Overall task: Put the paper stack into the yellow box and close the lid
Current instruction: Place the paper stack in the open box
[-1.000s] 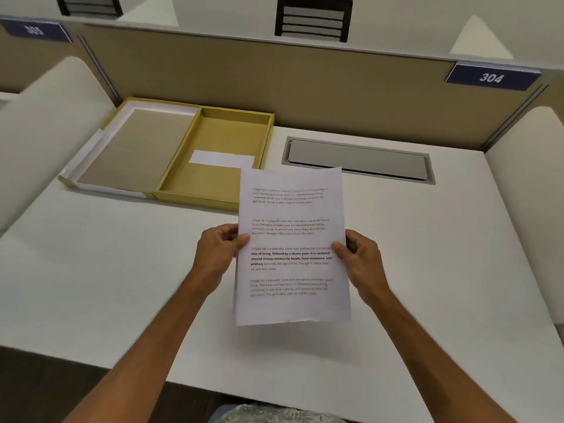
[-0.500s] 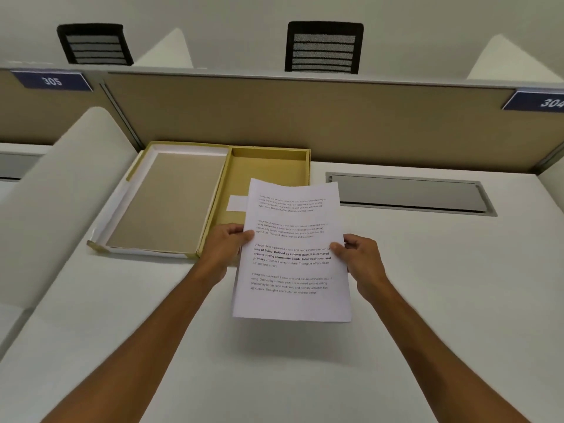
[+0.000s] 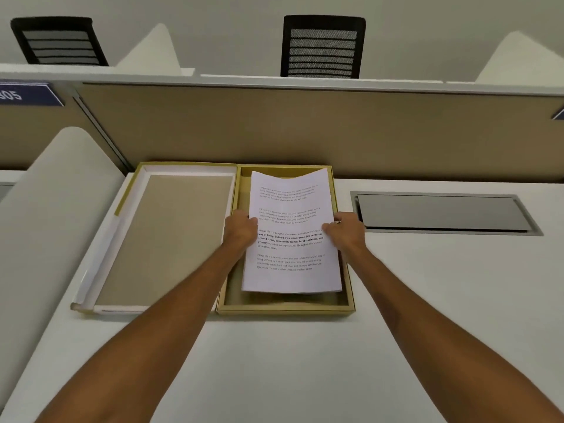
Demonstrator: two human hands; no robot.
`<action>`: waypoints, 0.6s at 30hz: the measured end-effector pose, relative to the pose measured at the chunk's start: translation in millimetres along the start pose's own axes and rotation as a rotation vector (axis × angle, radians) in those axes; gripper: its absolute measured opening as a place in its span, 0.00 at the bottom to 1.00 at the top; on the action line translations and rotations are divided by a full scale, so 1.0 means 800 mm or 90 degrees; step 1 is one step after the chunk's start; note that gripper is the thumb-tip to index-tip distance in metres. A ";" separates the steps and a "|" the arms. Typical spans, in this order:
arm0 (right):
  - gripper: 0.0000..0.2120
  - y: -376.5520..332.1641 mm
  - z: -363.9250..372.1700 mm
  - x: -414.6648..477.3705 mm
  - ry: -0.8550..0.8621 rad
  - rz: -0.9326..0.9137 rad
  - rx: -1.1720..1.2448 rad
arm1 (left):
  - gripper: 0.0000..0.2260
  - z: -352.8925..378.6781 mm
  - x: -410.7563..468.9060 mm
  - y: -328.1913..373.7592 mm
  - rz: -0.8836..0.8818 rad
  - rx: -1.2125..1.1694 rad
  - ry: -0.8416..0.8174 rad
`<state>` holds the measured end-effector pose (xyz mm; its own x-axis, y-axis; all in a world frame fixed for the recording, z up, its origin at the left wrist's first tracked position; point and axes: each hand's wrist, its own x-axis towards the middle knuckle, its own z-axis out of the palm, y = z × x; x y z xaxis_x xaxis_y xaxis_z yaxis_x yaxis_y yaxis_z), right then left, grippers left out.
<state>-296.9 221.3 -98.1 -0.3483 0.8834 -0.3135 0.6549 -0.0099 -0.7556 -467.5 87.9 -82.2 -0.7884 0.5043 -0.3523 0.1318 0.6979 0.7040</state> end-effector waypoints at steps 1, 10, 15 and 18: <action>0.06 0.000 0.006 0.008 0.007 0.002 -0.027 | 0.12 0.004 0.008 0.000 -0.003 0.026 0.006; 0.11 -0.010 0.030 0.038 0.002 0.020 -0.191 | 0.11 0.026 0.042 -0.003 -0.053 0.212 0.039; 0.14 -0.017 0.035 0.036 0.010 0.039 -0.270 | 0.13 0.030 0.047 -0.002 -0.032 0.269 0.049; 0.15 -0.021 0.036 0.036 0.022 0.053 -0.286 | 0.14 0.030 0.045 0.002 -0.017 0.292 0.059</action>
<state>-337.3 233.2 -111.3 -0.2648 0.9033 -0.3374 0.9081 0.1159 -0.4025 -481.2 119.6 -108.6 -0.8427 0.4503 -0.2950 0.3468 0.8733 0.3423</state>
